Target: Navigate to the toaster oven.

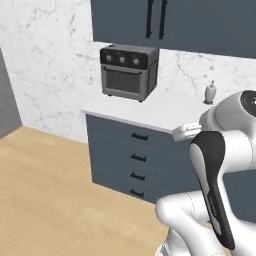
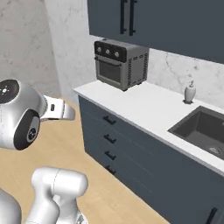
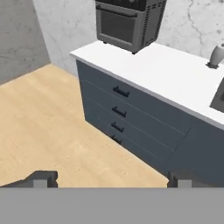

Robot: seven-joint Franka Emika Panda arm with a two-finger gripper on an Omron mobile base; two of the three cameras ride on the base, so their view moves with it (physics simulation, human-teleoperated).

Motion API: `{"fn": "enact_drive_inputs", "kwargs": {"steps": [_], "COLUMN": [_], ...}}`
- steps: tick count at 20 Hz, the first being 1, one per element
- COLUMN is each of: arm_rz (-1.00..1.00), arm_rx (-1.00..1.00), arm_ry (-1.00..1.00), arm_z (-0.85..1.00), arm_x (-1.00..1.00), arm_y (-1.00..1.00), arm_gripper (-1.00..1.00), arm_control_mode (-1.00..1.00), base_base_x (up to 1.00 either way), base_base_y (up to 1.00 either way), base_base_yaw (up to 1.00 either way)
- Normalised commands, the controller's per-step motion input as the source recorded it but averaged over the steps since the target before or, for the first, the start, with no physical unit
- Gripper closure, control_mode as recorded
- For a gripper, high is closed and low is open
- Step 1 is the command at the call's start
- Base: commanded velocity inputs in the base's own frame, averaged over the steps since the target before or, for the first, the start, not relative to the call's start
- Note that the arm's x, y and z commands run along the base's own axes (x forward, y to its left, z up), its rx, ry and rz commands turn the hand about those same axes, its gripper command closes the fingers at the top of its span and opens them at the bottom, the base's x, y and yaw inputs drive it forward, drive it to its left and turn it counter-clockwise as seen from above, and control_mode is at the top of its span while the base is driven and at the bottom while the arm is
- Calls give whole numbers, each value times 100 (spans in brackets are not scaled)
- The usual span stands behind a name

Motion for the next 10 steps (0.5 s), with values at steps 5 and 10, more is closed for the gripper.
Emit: {"fn": "enact_drive_inputs", "kwargs": {"steps": [5,10], "arm_rz": [0,0], "arm_rx": [0,0], "arm_ry": [0,0], "arm_z": [0,0], "arm_x": [0,0], "arm_y": [0,0], "arm_gripper": [-100,-100], "arm_control_mode": [100,100], "base_base_x": [100,100], "base_base_y": [100,100], "base_base_yaw": [-39,-42]}}
